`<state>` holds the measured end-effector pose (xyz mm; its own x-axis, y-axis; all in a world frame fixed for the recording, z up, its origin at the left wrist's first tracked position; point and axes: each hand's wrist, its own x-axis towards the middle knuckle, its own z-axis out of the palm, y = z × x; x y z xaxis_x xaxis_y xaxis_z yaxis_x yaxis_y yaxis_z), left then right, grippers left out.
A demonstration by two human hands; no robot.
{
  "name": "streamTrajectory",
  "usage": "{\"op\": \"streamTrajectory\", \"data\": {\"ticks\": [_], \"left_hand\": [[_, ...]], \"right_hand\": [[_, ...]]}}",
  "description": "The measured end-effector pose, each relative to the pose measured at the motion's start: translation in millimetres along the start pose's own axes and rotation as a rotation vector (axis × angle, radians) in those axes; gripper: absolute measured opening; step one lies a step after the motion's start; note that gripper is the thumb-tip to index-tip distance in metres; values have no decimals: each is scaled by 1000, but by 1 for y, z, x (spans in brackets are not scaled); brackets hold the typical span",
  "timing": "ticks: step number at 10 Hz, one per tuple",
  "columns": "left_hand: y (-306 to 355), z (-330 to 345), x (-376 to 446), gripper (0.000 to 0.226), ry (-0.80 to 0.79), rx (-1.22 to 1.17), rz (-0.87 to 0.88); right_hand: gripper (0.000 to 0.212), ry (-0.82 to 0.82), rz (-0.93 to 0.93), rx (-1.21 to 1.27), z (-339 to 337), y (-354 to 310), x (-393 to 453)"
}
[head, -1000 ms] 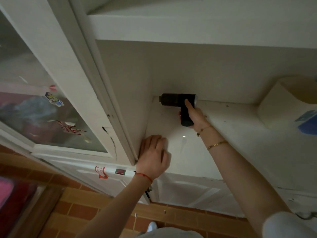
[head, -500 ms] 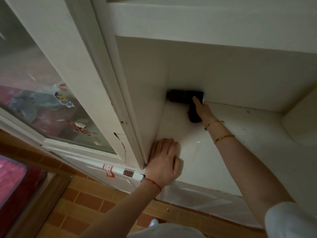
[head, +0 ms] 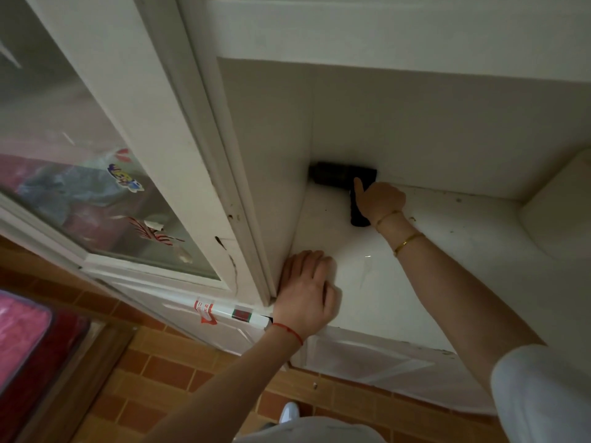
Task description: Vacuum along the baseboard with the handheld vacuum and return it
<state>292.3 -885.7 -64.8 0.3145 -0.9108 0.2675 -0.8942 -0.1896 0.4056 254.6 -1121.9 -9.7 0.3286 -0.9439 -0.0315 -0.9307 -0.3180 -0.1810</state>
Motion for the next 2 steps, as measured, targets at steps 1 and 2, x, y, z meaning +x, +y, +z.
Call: {"op": "streamTrajectory", "data": {"ticks": [1,2], "left_hand": [[3,-4,0,39,7,-8,8],[0,-2,0,37,11,-18,29]], "right_hand": [[75,59,33,60,-6,3,-7],[66,169,48,281,-4,19,-24]]}}
